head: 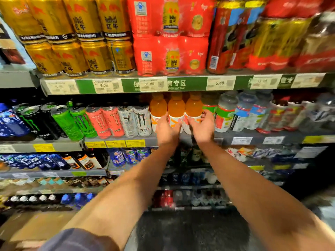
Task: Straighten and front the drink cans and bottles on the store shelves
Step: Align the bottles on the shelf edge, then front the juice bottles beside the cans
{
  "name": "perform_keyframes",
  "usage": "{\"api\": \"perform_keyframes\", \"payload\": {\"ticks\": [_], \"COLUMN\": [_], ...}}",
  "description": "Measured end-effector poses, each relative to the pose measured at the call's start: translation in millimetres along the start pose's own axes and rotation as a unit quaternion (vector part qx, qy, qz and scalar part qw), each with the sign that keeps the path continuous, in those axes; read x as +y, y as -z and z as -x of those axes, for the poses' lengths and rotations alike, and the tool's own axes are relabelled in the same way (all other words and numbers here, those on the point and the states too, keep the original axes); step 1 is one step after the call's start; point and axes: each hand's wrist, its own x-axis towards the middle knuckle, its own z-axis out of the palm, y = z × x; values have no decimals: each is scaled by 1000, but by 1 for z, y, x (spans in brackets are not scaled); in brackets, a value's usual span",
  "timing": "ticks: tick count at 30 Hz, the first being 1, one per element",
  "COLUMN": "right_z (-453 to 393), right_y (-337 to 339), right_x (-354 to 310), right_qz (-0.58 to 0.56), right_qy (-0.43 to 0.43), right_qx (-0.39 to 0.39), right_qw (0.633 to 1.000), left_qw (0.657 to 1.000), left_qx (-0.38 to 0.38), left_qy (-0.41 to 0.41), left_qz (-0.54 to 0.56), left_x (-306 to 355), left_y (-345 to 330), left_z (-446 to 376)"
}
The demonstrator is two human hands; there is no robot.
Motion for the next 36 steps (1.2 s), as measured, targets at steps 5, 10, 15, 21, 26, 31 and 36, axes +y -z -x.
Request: {"api": "perform_keyframes", "payload": {"ticks": [5,10,15,21,26,31,36], "right_z": [0,-6,-5,-3,-8,-24,-31], "right_y": [2,-2,-4,15,57,73,69], "right_x": [12,14,12,32,59,75,75], "right_qz": [47,89,93,49,13,50,101], "right_qy": [46,37,38,44,92,34,36], "right_qx": [-37,-34,-34,-8,157,119,129], "right_qw": [997,995,994,998,983,991,986], "left_qw": [996,995,994,992,994,989,997], "left_qx": [79,88,105,121,35,-33,18], "left_qy": [-3,5,13,-9,-54,-18,-27], "left_qz": [-29,-41,-13,45,90,143,77], "left_x": [2,-8,-8,-1,23,36,31], "left_y": [-21,-27,-29,-44,-81,-119,-134], "left_z": [8,6,3,23,40,44,38]}}
